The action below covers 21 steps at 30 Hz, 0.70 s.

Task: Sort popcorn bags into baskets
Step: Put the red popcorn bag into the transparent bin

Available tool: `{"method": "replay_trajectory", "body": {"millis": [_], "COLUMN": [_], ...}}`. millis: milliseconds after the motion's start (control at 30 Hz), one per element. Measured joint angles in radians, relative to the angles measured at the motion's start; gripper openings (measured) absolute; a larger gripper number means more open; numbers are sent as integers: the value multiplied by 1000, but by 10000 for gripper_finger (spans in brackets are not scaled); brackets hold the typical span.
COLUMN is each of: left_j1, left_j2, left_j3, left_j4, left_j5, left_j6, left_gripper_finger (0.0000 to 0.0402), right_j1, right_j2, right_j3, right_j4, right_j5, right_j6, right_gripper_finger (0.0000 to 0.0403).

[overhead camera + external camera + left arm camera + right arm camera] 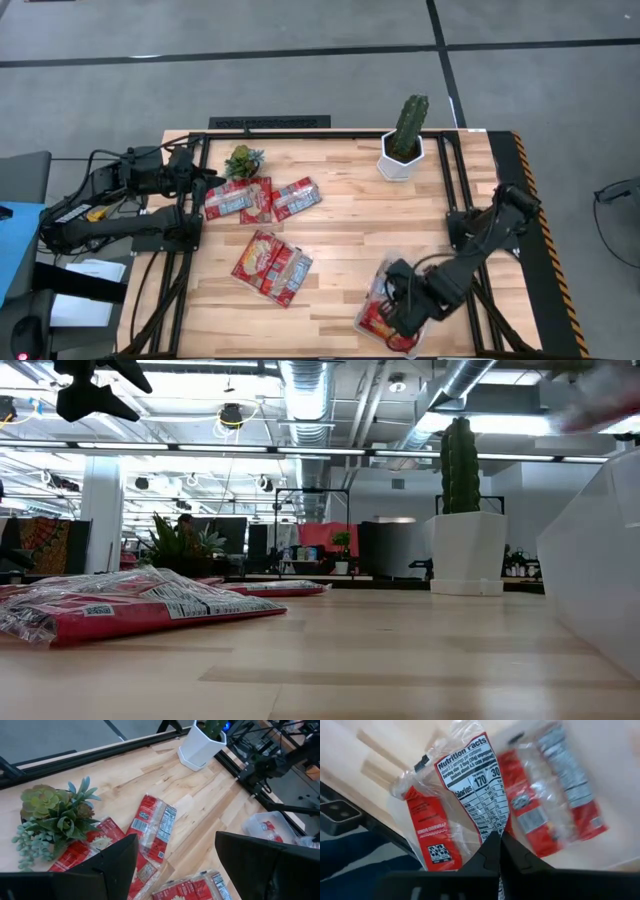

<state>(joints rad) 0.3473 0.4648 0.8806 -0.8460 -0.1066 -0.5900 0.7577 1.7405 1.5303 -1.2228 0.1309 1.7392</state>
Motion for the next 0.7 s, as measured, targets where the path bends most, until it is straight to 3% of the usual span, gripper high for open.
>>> {"method": "replay_trajectory", "body": {"millis": [267, 533, 700], "left_j1": [0, 0, 0], "left_j2": [0, 0, 0], "left_j3": [0, 0, 0], "left_j4": [-1, -1, -2], "left_j5": [0, -6, -5], "left_j6": [0, 15, 31], "left_gripper_finger": [253, 253, 253], "right_j1": [36, -8, -49], "right_j2": [85, 95, 94], "right_j3": [-1, 0, 2], "right_j4": [51, 66, 89], "right_j5": [-20, -32, -89], "right_j6": [49, -6, -137], "right_gripper_finger": [24, 101, 153]}}
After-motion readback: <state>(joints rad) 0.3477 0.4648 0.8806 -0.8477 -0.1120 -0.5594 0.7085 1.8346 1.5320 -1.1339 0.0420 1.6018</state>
